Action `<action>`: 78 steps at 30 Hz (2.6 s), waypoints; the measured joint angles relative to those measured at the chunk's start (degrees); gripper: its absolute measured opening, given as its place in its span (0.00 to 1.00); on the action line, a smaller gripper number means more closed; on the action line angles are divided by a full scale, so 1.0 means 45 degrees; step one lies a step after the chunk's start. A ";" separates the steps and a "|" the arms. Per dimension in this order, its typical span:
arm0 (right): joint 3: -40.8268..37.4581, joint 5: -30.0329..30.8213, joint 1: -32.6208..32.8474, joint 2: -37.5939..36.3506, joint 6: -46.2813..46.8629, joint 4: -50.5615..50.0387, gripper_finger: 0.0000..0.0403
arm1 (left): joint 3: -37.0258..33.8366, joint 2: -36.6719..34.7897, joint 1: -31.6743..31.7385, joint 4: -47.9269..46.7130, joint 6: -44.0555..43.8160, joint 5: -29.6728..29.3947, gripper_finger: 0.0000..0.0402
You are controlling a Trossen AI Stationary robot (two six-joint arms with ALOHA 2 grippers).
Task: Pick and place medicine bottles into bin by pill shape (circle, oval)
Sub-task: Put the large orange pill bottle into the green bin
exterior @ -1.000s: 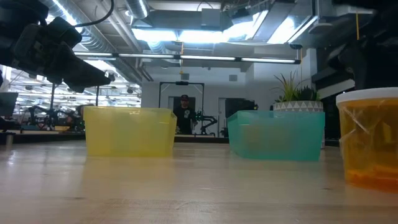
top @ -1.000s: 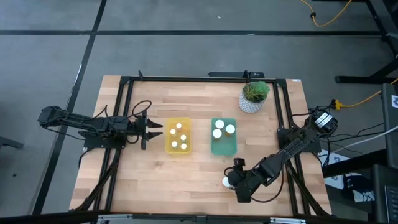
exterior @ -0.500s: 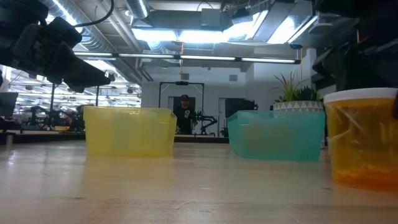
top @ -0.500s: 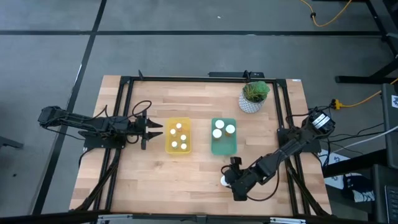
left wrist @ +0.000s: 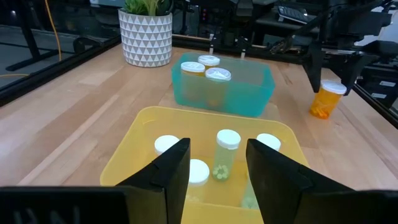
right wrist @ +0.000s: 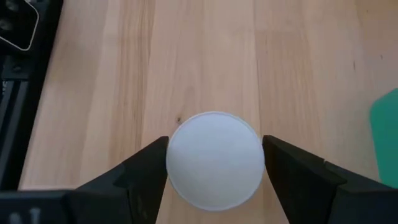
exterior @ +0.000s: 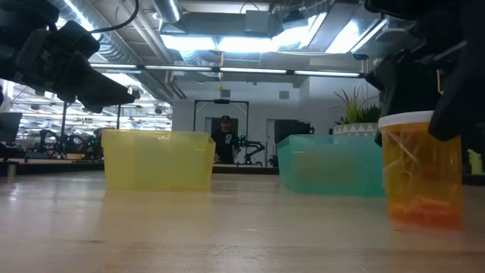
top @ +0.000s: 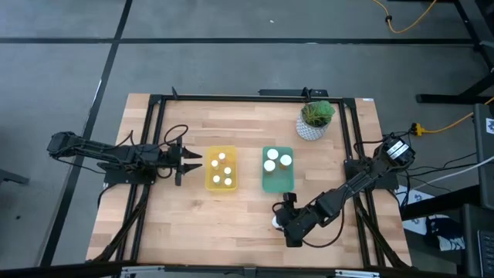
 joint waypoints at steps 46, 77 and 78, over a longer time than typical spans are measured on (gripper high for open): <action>0.5297 0.4872 -0.1179 -0.0005 0.3411 -1.1911 0.54 | -0.0002 0.0000 0.0005 -0.0001 -0.0004 -0.0004 0.37; 0.1880 0.2482 -0.3682 -0.0034 0.0379 -0.4449 0.55 | -0.0003 0.0000 0.0005 0.0000 -0.0004 -0.0001 0.37; 0.1880 0.2480 -0.3682 -0.0034 0.0393 -0.4447 0.55 | -0.0002 0.0000 0.0005 0.0000 -0.0004 -0.0004 0.37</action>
